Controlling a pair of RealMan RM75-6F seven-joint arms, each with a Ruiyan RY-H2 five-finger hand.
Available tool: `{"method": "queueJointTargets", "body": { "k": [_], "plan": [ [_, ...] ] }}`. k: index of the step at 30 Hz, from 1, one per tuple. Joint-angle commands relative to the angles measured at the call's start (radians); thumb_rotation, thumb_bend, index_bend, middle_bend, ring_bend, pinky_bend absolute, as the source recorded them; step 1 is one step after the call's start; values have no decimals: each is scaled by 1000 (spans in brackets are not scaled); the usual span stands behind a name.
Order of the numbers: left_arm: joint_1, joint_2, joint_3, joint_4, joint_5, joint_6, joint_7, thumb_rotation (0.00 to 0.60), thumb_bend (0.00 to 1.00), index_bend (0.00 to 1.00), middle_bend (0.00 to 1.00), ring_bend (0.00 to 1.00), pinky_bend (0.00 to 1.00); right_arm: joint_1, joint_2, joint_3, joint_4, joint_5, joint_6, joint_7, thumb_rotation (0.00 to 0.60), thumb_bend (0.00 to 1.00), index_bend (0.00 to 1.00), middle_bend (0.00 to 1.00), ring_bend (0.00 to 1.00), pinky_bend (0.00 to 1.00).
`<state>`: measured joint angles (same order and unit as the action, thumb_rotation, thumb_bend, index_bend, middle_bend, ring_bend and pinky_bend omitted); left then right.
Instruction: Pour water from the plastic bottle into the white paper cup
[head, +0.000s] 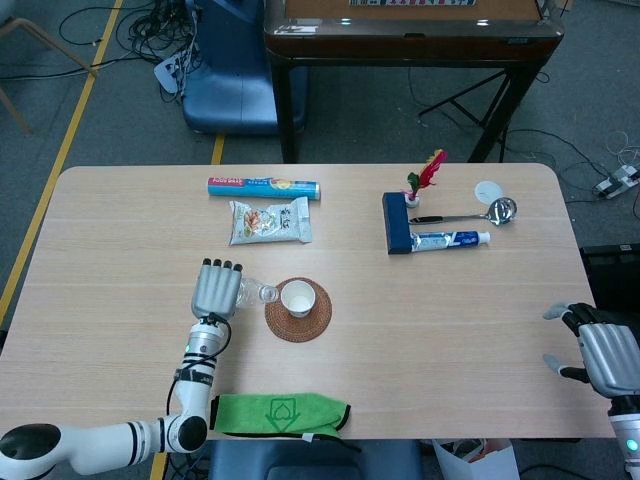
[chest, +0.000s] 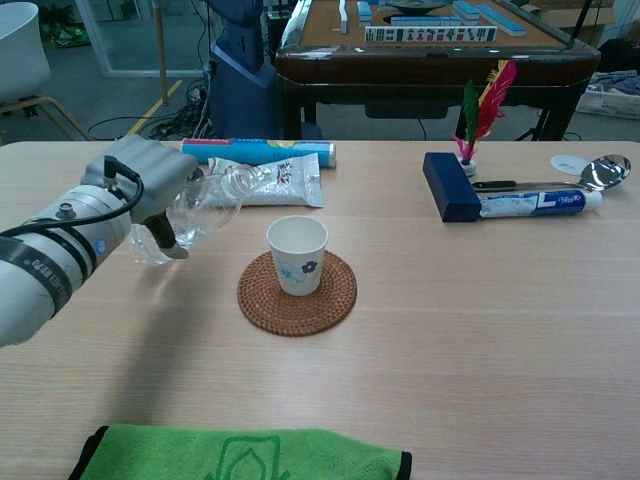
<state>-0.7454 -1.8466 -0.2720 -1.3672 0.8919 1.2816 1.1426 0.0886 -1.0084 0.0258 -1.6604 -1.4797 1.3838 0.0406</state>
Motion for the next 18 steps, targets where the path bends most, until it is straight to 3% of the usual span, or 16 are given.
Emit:
{"method": "queueJointTargets", "body": {
  "k": [1, 18],
  "plan": [
    [-18, -19, 2, 8, -29, 19, 49, 600, 24, 663, 710, 408, 392, 0, 1, 0, 0, 0, -1, 1, 600, 161, 354, 279, 231, 435],
    [-94, -90, -6, 63, -150, 85, 279, 600, 24, 675, 722, 424, 411, 2, 7, 2, 7, 4, -7, 27, 600, 161, 354, 279, 231, 435]
  ]
}}
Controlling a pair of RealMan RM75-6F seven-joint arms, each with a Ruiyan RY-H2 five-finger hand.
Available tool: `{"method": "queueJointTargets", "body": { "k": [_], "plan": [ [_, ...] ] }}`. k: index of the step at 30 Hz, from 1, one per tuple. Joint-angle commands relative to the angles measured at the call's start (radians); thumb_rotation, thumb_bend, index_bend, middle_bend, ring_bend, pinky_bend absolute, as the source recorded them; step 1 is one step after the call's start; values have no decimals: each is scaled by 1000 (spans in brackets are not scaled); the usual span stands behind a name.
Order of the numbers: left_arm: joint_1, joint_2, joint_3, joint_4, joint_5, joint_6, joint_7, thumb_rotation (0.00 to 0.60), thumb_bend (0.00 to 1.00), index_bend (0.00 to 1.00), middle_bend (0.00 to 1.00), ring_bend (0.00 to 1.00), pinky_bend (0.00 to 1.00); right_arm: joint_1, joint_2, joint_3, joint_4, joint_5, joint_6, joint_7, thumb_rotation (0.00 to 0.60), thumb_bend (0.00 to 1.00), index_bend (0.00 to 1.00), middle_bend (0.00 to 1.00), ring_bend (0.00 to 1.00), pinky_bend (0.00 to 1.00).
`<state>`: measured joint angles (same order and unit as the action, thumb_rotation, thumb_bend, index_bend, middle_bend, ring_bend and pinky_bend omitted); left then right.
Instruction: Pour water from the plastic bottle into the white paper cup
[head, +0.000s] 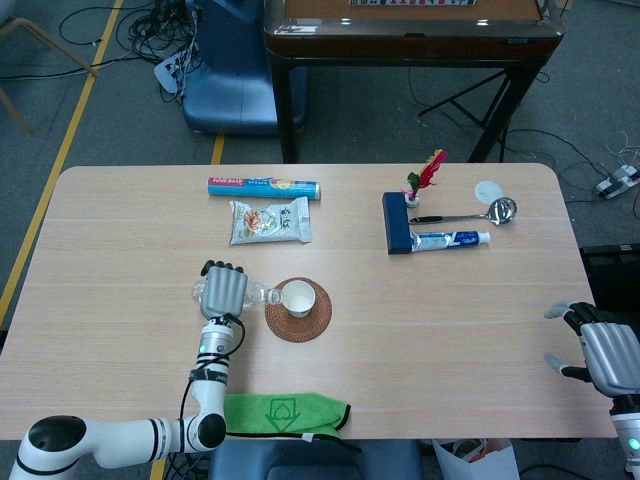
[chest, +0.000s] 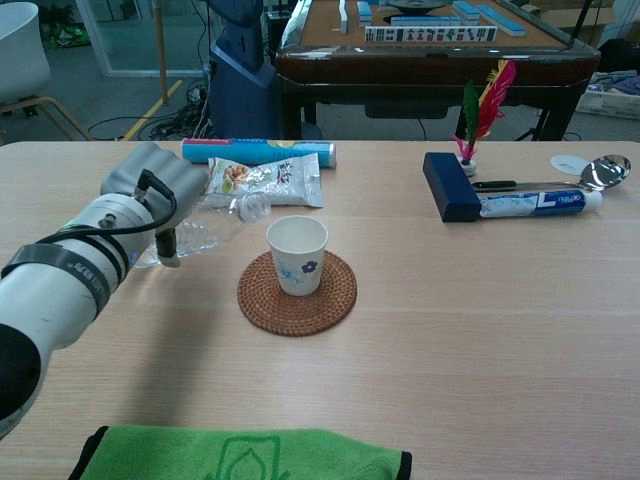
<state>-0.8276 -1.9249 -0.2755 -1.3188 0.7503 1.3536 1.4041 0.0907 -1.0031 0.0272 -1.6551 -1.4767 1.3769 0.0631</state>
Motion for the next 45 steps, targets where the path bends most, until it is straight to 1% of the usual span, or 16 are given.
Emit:
{"method": "queueJointTargets", "body": {
  "k": [1, 9, 19, 32, 39, 45],
  "plan": [
    [-15, -17, -3, 21, -11, 18, 26, 600, 24, 676, 723, 425, 411, 0, 2, 1, 2, 1, 0, 7, 600, 161, 354, 279, 231, 435],
    [-40, -47, 4, 57, -34, 50, 104, 600, 24, 678, 727, 427, 411, 2, 7, 1, 6, 3, -7, 23, 600, 161, 354, 279, 231, 435],
    [-60, -68, 4, 59, -43, 74, 148, 600, 24, 683, 735, 437, 414, 3, 10, 0, 8, 1, -11, 37, 600, 161, 354, 279, 231, 435],
    [-88, -96, 1, 92, -50, 112, 222, 600, 24, 689, 741, 441, 417, 3, 14, -1, 11, -2, -10, 53, 600, 161, 354, 279, 231, 435],
    [-98, -102, 13, 113, -48, 120, 265, 600, 24, 689, 743, 443, 417, 2, 16, -1, 12, -3, -9, 57, 600, 161, 353, 279, 231, 435],
    [-105, -109, 13, 109, -41, 130, 285, 600, 24, 691, 746, 444, 417, 2, 16, -1, 12, -3, -10, 58, 600, 161, 354, 279, 231, 435]
  ]
}}
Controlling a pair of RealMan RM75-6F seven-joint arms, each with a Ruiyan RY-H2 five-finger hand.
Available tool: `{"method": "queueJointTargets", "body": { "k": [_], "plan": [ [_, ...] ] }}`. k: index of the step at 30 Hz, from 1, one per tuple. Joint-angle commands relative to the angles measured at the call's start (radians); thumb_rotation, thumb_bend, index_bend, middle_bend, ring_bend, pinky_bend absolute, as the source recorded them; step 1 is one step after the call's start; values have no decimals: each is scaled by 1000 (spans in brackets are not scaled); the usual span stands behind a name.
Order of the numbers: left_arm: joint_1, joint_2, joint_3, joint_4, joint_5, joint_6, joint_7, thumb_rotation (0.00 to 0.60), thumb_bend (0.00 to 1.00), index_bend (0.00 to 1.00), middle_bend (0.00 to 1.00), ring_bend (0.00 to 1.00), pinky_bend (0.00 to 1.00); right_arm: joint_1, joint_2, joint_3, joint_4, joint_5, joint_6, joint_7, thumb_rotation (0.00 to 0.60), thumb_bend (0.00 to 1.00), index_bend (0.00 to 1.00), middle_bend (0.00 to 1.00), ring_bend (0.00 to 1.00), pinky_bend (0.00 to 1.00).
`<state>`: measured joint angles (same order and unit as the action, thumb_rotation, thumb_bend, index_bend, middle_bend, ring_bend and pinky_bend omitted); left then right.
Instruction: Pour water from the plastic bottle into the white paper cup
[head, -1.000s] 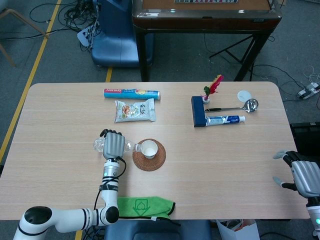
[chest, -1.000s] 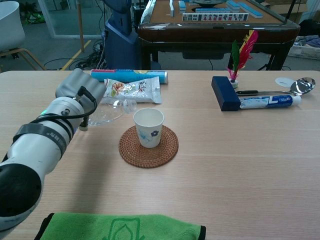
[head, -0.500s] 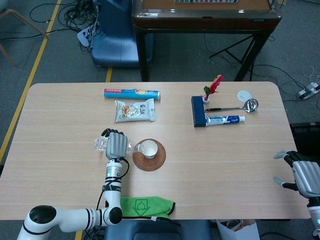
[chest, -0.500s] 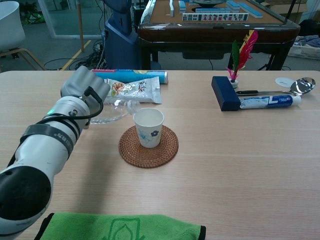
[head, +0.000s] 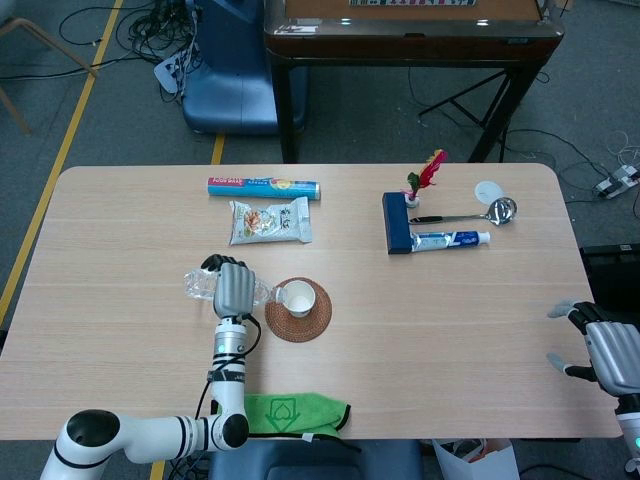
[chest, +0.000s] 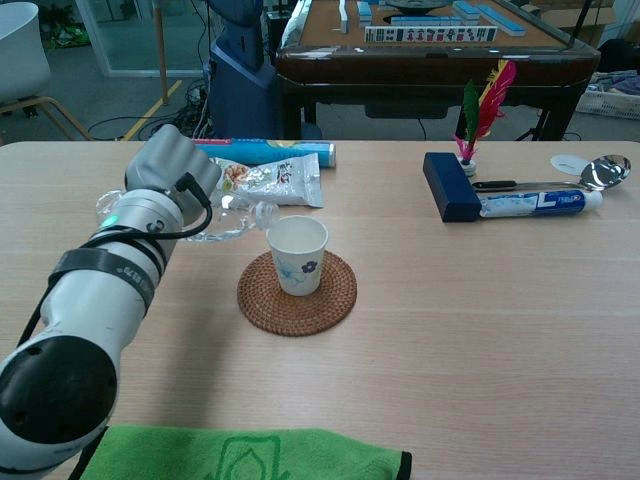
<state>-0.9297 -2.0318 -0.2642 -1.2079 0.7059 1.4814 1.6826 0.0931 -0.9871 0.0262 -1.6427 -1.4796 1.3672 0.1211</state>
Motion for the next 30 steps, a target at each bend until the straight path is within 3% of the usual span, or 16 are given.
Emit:
{"method": "queueJointTargets", "body": {
  "k": [1, 30],
  "plan": [
    [-4, -4, 2, -2, 4, 4, 11, 600, 24, 691, 746, 444, 417, 0, 0, 0, 0, -1, 0, 1, 600, 161, 354, 279, 231, 435],
    [-35, -35, -7, 12, 22, 58, 128, 600, 24, 710, 776, 457, 417, 0, 6, 0, 2, 3, -5, 16, 600, 161, 354, 279, 231, 435]
  ]
}}
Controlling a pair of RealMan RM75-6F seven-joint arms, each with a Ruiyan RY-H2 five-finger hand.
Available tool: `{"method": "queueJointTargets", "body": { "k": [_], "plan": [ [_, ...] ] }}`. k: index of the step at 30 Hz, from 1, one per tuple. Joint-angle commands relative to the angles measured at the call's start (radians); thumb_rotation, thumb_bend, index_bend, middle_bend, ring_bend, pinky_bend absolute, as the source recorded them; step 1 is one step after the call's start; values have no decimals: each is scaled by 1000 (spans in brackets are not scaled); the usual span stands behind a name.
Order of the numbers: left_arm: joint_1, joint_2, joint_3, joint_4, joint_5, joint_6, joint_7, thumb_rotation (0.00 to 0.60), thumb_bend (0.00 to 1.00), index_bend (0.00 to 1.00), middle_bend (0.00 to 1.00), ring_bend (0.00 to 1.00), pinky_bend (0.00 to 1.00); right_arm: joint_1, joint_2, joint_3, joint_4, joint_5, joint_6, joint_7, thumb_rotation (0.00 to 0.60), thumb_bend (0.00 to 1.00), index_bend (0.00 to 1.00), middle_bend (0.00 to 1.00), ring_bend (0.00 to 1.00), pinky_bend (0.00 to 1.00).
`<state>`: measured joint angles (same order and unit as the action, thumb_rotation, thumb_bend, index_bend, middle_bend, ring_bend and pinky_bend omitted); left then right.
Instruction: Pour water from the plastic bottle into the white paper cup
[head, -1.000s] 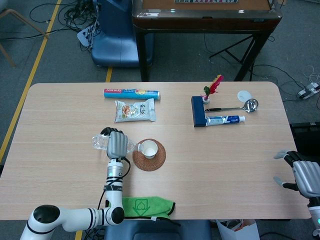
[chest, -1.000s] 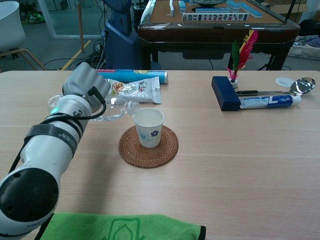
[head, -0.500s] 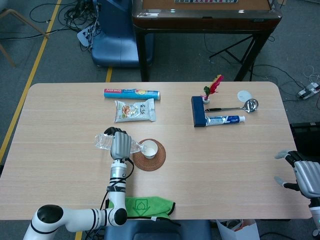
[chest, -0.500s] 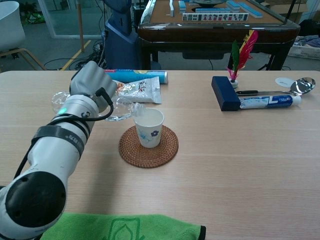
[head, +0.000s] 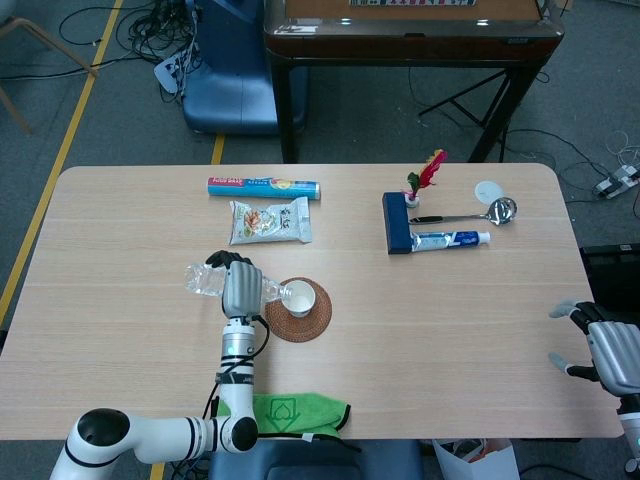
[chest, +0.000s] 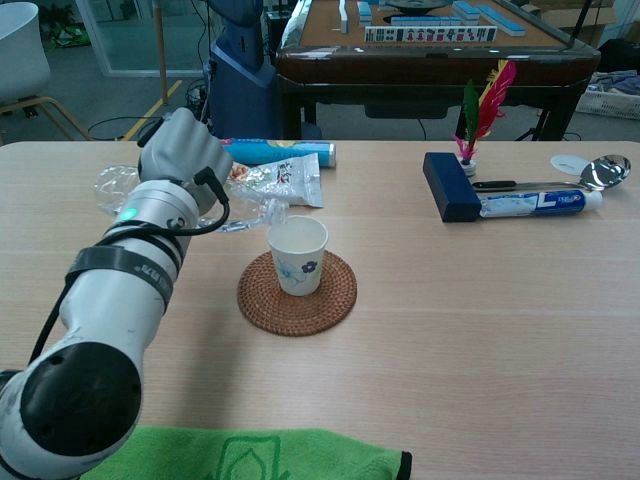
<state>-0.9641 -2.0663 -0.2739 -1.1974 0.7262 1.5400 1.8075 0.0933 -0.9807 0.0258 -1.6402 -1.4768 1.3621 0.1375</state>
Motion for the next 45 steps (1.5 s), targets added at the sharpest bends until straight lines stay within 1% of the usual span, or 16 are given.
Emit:
{"method": "queueJointTargets", "body": {
  "k": [1, 15, 45],
  "plan": [
    [-1, -1, 2, 2, 2, 0, 6, 600, 24, 711, 777, 457, 417, 0, 0, 0, 0, -1, 0, 0, 600, 161, 354, 279, 231, 435],
    [-5, -8, 15, 27, 34, -2, 17, 600, 24, 716, 784, 457, 417, 1, 1, 0, 2, 1, -3, 5, 600, 161, 354, 279, 231, 435],
    [3, -14, 5, 42, 52, -10, 38, 600, 24, 718, 787, 457, 417, -2, 3, -1, 0, -4, 4, 7, 600, 161, 354, 279, 231, 435]
  ]
}}
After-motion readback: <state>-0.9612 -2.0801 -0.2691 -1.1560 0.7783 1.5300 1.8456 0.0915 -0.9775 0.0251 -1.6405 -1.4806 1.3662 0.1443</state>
